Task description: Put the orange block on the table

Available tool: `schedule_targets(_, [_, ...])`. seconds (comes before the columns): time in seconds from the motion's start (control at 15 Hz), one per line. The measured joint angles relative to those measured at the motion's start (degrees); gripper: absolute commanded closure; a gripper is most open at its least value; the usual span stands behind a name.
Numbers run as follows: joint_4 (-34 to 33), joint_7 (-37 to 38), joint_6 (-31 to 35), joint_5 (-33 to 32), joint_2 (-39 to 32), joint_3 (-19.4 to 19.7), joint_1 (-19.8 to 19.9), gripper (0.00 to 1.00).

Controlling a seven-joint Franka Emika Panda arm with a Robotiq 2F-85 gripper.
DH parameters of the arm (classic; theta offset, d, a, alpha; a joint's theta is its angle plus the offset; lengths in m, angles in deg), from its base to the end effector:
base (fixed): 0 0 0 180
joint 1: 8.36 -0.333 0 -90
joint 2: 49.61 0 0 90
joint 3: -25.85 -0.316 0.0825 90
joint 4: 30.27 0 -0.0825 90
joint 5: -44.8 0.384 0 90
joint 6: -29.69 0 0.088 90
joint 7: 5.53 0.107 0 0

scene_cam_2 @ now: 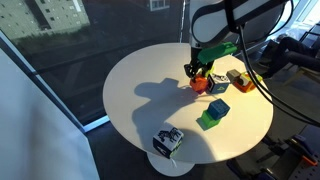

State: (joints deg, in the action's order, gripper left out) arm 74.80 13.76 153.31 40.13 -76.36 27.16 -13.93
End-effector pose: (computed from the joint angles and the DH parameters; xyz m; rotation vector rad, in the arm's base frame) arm 0.6275 0.0443 0.2652 3.0163 -0.3188 -0.1897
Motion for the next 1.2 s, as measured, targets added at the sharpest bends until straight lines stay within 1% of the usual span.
schedule_targets(0.53, [0.75,0.0,-0.39,-0.03,-0.01,-0.23,-3.46,0.73])
schedule_targets(1.0, [1.56,0.03,-1.12,-0.08,-0.41,-0.26,-4.3,0.73])
schedule_targets(1.07, [1.56,0.03,-1.34,-0.09,-0.55,-0.26,-4.31,0.56])
schedule_targets(1.13, [1.57,0.03,-1.57,-0.09,-0.69,-0.26,-4.33,0.24])
schedule_targets(1.2, [1.57,0.03,-1.79,-0.09,-0.83,-0.26,-4.35,0.23])
